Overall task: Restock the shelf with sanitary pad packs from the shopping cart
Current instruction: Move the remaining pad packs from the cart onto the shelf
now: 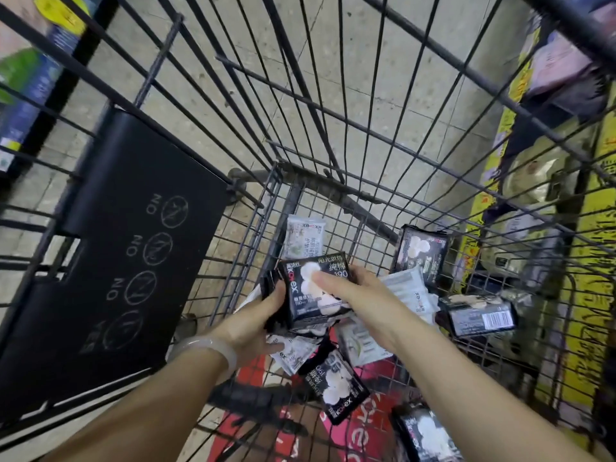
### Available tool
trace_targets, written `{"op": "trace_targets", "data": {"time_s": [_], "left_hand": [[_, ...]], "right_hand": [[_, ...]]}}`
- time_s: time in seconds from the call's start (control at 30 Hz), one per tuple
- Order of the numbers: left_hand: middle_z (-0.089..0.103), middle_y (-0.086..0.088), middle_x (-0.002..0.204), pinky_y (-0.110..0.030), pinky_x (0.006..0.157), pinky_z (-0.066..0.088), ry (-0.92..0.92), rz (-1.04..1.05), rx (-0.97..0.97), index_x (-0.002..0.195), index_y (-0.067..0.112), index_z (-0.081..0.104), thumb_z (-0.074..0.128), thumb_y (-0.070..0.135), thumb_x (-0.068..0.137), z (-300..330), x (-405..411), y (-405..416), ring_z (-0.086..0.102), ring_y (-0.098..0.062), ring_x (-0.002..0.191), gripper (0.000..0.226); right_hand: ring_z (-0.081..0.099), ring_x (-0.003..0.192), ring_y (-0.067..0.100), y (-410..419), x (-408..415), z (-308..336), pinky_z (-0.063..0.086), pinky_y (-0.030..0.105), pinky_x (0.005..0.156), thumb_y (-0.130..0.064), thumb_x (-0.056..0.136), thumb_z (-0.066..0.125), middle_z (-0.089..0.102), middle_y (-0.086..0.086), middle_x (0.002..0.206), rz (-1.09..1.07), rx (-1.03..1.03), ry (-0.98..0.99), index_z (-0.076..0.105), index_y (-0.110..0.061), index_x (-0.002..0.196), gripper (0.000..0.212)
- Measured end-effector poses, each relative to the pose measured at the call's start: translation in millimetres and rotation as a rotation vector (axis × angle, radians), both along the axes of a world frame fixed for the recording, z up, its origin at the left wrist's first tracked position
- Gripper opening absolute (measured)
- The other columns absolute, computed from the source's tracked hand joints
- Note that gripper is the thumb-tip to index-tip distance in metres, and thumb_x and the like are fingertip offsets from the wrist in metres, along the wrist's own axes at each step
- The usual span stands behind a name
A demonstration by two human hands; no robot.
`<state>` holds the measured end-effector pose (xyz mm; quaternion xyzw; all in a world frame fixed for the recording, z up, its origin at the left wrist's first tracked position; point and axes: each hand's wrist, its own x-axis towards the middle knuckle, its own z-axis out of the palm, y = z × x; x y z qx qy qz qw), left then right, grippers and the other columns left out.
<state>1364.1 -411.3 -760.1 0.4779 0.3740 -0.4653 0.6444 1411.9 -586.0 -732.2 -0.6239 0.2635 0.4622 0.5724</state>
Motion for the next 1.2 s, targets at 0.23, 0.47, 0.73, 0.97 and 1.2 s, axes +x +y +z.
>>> {"op": "trace_targets", "data": {"time_s": [0.23,0.47,0.73,0.97,1.2], "left_hand": [[0.065,-0.004,0.126,-0.031,0.101,0.044,-0.214,0.012,-0.13,0.13,0.021,0.052,0.071,0.081,0.03,17,17,3,0.061,-0.017,0.115,0.119],[0.069,-0.001,0.12,-0.039,0.105,0.04,-0.388,-0.318,-0.022,0.122,0.022,0.064,0.053,0.071,0.07,64,60,-2,0.061,-0.017,0.116,0.073],[0.052,-0.008,0.142,-0.053,0.114,0.029,-0.401,-0.286,-0.191,0.147,0.03,0.031,0.079,0.075,0.04,132,80,-31,0.047,-0.026,0.131,0.126],[0.063,-0.015,0.122,-0.047,0.111,0.034,-0.549,-0.257,-0.309,0.144,0.003,0.035,0.091,0.054,0.028,200,78,-65,0.058,-0.029,0.114,0.138],[0.075,-0.011,0.091,-0.025,0.067,0.056,-0.605,-0.363,-0.428,0.113,0.002,0.061,0.09,0.056,0.008,268,18,-109,0.072,-0.019,0.079,0.121]], "right_hand": [[0.058,0.106,0.011,13,6,18,0.044,0.041,0.1,-0.045,0.076,0.066,0.06,-0.012,0.113,-0.055,0.171,0.102,0.044,-0.022,0.133,0.065],[0.051,0.117,0.016,-6,6,63,0.042,0.041,0.103,-0.053,0.063,0.073,0.046,0.0,0.14,-0.241,0.223,0.028,0.048,-0.019,0.131,0.081],[0.028,0.139,0.016,-30,3,144,0.023,0.045,0.112,-0.073,0.03,0.074,0.025,-0.008,0.154,-0.243,0.044,-0.185,0.027,-0.029,0.146,0.133],[0.051,0.127,0.021,-64,-31,218,0.032,0.045,0.112,-0.054,0.028,0.091,0.047,0.005,0.144,-0.554,0.286,-0.32,0.009,-0.022,0.151,0.151],[0.047,0.13,0.018,-81,-101,257,0.04,0.046,0.107,-0.084,0.033,0.069,0.036,0.001,0.151,-0.57,0.146,-0.326,0.018,-0.028,0.149,0.139]]}}
